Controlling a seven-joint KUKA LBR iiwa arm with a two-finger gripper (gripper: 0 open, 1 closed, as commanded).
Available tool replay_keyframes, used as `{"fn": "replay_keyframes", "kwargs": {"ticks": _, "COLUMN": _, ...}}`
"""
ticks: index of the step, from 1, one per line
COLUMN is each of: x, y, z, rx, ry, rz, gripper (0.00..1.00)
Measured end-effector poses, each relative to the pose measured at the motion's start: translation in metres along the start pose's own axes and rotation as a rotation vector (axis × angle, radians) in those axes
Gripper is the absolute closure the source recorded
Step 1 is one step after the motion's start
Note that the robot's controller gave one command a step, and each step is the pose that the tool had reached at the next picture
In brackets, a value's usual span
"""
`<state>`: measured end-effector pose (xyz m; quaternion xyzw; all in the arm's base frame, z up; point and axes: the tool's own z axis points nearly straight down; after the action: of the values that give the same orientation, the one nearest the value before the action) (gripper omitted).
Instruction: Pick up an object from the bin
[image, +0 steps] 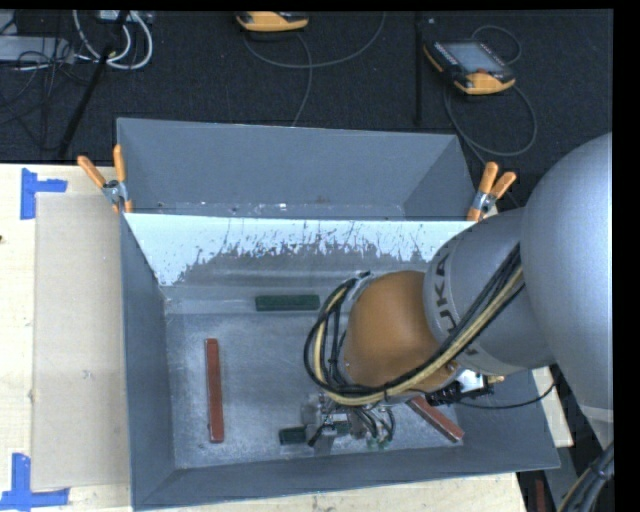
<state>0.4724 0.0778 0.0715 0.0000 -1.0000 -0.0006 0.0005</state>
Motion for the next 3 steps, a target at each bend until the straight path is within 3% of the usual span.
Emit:
{"fn": "replay_keyframes", "kwargs": {"ticks": 1, "x": -0.018, "y": -0.007, "z": -0.156, "rx": 0.000, "ry": -0.009, "rz": -0.001, "gripper": 1.00}}
{"fn": "replay_keyframes", "kwargs": {"ticks": 2, "x": -0.016, "y": -0.007, "z": -0.152, "rx": 0.001, "ry": -0.001, "rz": 0.000, "gripper": 0.00}}
{"fn": "replay_keyframes", "kwargs": {"ticks": 3, "x": -0.009, "y": 0.000, "z": -0.067, "rx": 0.002, "ry": 0.008, "rz": 0.124, "gripper": 0.00}}
